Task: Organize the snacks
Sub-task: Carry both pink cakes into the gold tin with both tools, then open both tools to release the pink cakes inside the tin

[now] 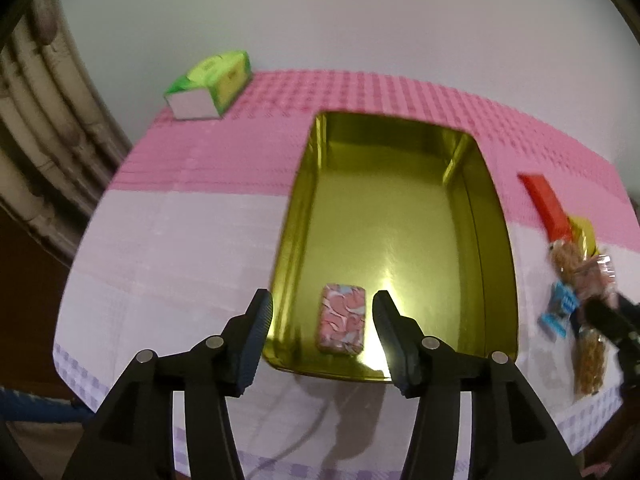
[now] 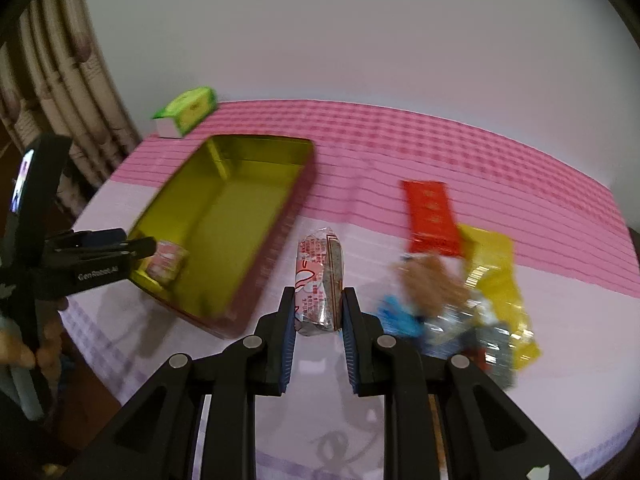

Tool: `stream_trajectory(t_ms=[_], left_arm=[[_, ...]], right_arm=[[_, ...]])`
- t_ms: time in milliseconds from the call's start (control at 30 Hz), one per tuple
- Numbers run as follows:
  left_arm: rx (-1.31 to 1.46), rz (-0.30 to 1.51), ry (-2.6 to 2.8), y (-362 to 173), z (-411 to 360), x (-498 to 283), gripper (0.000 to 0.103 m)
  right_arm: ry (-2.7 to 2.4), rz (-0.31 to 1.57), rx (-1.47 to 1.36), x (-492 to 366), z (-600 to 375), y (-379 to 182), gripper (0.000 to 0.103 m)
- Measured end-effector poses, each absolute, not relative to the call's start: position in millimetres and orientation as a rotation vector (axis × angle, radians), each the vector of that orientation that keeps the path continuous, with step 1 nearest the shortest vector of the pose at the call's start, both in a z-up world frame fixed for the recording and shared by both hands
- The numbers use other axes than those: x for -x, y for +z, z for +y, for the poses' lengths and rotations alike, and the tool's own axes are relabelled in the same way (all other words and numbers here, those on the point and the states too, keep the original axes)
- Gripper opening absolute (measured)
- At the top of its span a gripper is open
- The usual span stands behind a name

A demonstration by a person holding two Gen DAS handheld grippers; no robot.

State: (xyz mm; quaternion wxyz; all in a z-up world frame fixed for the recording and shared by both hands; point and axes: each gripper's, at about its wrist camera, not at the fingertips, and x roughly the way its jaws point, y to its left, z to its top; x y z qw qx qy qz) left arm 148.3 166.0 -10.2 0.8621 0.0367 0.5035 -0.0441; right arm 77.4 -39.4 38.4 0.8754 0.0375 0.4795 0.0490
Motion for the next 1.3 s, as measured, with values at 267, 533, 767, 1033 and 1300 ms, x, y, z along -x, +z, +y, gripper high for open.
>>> stream_trajectory(t_ms=[267,533,767,1033,1300], left_arm=[[-0.028,1.056,0.004,-10.9,202.4,-136.4,0.056],[0.007,1.075,0.038,-17.2,224.9,-127.1,0.058],[0.019,1.092,0.065,-20.8,231.1,-129.5,0.059],[0.065,1.102,0.1,-23.5,242.3,-133.1,0.06],[0.062,1.105,0.092,-25.1,239.5,-134.1,0.061]], right_arm=[[0.144,1.029,-0.066,-101.8,10.5,26.5,0.019],[0.142,1.078,-0.017,-122.6,42.7,5.2,0.019],[0.137,1.107,0.009,-131.4,57.4,-11.0,0.019],[0.161,1.147,0.023,-135.3,70.7,-27.9,0.019],[0.154,1.167,0.026,-137.5,73.3,-35.4,0.02]])
